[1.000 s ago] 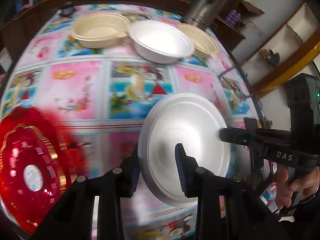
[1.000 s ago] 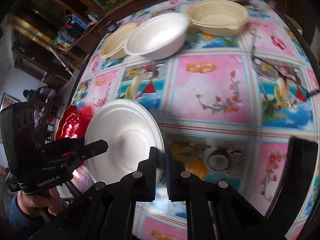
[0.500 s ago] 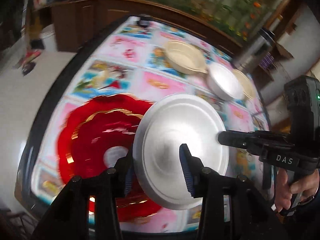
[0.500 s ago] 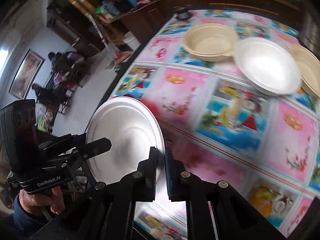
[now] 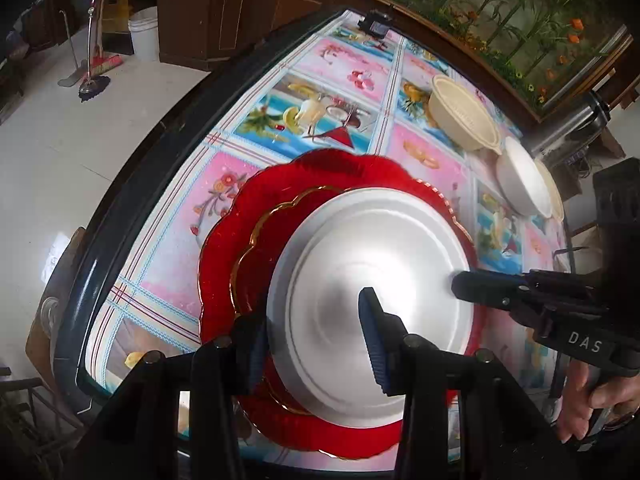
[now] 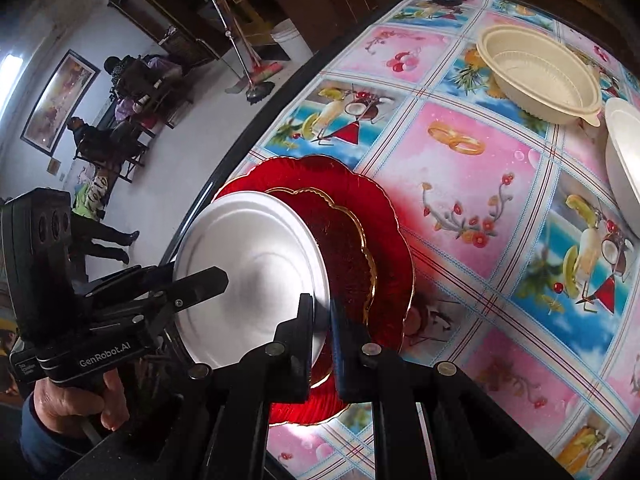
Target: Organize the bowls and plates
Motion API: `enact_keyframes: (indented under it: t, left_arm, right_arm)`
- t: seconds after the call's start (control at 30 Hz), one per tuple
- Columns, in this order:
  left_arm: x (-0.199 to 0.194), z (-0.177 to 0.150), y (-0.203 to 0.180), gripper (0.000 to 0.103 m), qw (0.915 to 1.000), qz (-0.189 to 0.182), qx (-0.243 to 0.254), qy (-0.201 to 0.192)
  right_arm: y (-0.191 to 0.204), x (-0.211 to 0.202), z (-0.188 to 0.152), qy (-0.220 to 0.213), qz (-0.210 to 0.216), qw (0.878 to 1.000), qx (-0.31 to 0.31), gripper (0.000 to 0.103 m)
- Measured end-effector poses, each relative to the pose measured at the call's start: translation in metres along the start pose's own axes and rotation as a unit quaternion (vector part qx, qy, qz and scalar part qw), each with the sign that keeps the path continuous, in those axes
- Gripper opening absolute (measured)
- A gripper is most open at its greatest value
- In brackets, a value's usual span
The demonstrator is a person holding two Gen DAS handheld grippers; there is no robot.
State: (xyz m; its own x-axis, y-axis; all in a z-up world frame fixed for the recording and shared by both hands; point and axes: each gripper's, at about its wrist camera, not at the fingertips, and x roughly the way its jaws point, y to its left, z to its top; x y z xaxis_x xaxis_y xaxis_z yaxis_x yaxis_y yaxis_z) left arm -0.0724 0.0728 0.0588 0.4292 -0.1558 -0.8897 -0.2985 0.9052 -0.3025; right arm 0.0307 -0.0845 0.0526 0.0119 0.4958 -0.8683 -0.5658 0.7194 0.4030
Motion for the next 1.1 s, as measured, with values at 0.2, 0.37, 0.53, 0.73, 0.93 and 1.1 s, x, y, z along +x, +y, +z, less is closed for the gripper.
enact_keyframes:
  t: [0.2, 0.37, 0.53, 0.73, 0.93, 1.1]
  left_arm:
    - [0.003, 0.002, 0.005, 0.053, 1.0, 0.003, -0.006, -0.004]
    - [-0.024, 0.0, 0.019, 0.068, 0.9989, -0.023, -0.032, -0.024]
    - [-0.058, 0.019, 0.042, 0.069, 0.9945, -0.048, -0.076, -0.053]
    - [-0.095, 0.021, 0.034, 0.079, 0.9934, -0.039, -0.066, -0.085]
    - [-0.084, -0.012, -0.003, 0.079, 0.9956, -0.058, -0.026, -0.069]
    - [-0.077, -0.024, -0.036, 0.079, 0.9958, -0.072, 0.017, -0.054]
  right_arm:
    - [0.001, 0.012, 0.001, 0.008, -0.015, 1.0, -0.006, 0.011]
    - [-0.002, -0.006, -0.002, -0.003, -0.011, 1.0, -0.02, 0.014]
    - [-0.039, -0.052, 0.009, -0.049, 0.017, 0.998, 0.028, 0.015]
    - [-0.106, -0.092, 0.036, -0.1, -0.04, 0.989, 0.104, 0.029]
    - [-0.162, -0.108, 0.028, -0.105, -0.067, 0.979, 0.161, 0.03]
    - [-0.184, -0.12, 0.026, -0.116, -0.094, 0.972, 0.183, 0.03]
